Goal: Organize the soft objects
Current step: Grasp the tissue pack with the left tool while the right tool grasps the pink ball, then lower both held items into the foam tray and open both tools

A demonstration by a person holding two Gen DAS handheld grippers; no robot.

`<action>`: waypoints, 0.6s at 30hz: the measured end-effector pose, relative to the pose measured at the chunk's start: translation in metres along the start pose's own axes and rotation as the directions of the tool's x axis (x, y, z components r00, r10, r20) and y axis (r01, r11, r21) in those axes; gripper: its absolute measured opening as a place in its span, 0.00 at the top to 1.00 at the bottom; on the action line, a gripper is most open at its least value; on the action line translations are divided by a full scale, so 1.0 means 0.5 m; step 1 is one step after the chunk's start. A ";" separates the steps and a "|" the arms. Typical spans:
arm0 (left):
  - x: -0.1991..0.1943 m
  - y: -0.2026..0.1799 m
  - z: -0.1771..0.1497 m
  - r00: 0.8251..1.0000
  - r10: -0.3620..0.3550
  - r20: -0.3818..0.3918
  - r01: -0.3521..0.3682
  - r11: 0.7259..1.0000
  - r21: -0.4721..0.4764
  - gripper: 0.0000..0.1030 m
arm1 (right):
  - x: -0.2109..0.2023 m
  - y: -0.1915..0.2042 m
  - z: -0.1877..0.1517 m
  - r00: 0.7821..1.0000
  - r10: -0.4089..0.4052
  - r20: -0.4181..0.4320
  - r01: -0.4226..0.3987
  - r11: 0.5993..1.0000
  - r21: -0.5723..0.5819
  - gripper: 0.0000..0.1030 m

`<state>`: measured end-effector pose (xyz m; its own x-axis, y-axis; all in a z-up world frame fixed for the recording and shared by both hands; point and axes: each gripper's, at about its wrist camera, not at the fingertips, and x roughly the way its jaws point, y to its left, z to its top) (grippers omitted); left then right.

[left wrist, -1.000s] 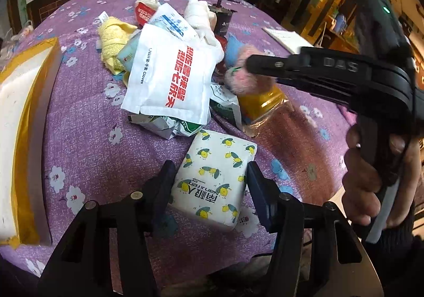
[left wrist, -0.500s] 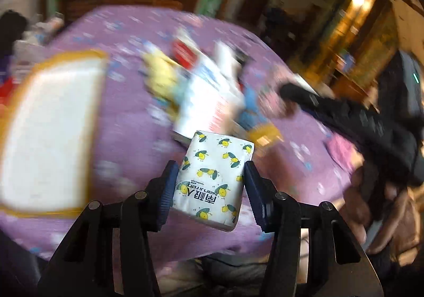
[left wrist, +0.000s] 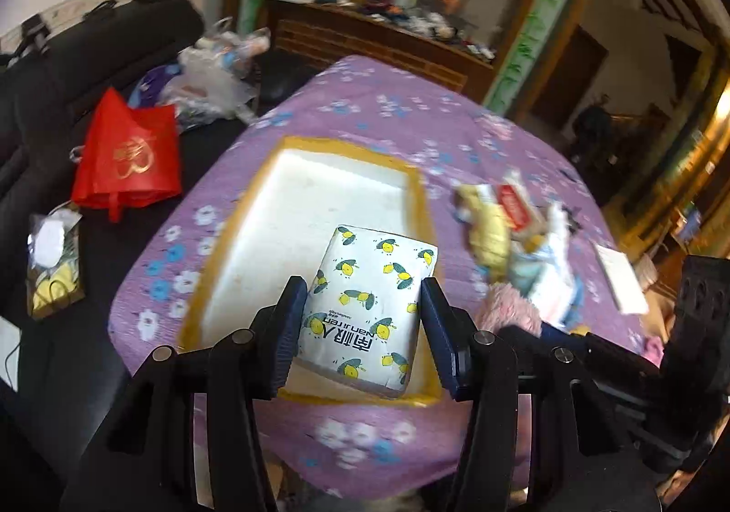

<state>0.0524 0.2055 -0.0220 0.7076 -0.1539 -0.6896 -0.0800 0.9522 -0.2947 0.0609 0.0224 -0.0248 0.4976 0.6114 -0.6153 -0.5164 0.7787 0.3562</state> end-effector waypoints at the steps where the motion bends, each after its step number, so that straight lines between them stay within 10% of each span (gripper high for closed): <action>1: 0.014 0.027 0.006 1.000 0.012 -0.020 -0.013 1.000 -0.023 0.51 | 0.022 0.008 0.003 1.000 0.005 -0.019 -0.006 1.000 -0.010 0.77; 13: 0.155 0.065 -0.007 0.976 0.164 -0.140 -0.167 0.986 -0.003 0.51 | 0.182 0.065 -0.009 0.987 -0.050 -0.151 0.033 0.993 -0.113 0.75; 18: 0.187 0.075 -0.021 0.972 0.115 -0.205 -0.121 0.993 -0.017 0.50 | 0.189 0.076 -0.026 0.983 -0.087 -0.162 0.061 0.985 -0.162 0.73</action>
<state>0.1082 0.2243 -0.1044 0.5350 -0.0945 -0.8396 -0.1766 0.9593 -0.2205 0.0792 0.1078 -0.0784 0.4213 0.5102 -0.7498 -0.5914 0.7814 0.1994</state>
